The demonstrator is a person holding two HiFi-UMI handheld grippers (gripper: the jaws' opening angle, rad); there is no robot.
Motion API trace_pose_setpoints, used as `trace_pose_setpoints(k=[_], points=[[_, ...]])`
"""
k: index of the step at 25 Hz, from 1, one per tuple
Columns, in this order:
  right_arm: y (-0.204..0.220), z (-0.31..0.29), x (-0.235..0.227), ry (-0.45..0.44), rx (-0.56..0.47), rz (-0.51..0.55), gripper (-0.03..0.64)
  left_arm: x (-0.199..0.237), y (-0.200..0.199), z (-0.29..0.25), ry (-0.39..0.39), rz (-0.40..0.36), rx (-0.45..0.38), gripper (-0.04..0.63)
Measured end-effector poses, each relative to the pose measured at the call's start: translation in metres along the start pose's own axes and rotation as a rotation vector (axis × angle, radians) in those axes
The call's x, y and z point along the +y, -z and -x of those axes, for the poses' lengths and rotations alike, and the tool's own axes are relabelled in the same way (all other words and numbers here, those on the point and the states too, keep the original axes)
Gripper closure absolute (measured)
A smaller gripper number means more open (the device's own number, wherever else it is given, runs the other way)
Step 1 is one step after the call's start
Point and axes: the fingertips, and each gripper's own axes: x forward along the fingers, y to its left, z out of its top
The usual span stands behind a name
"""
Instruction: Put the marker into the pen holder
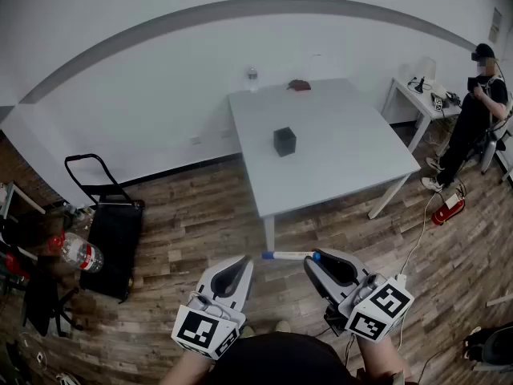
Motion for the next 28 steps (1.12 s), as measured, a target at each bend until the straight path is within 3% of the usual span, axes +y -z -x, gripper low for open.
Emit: trace_pose_setpoints(k=[18,28], points=[[-0.007,0.021,-0.049,0.012,-0.015,-0.038,0.545,-0.026,0.003,-0.047,0.016,-0.021,0.043,0.589],[-0.007,0.009,-0.069,0.051,-0.004,-0.037,0.545,-0.013,0.007,-0.072,0.045,-0.015,0.037,0.589]])
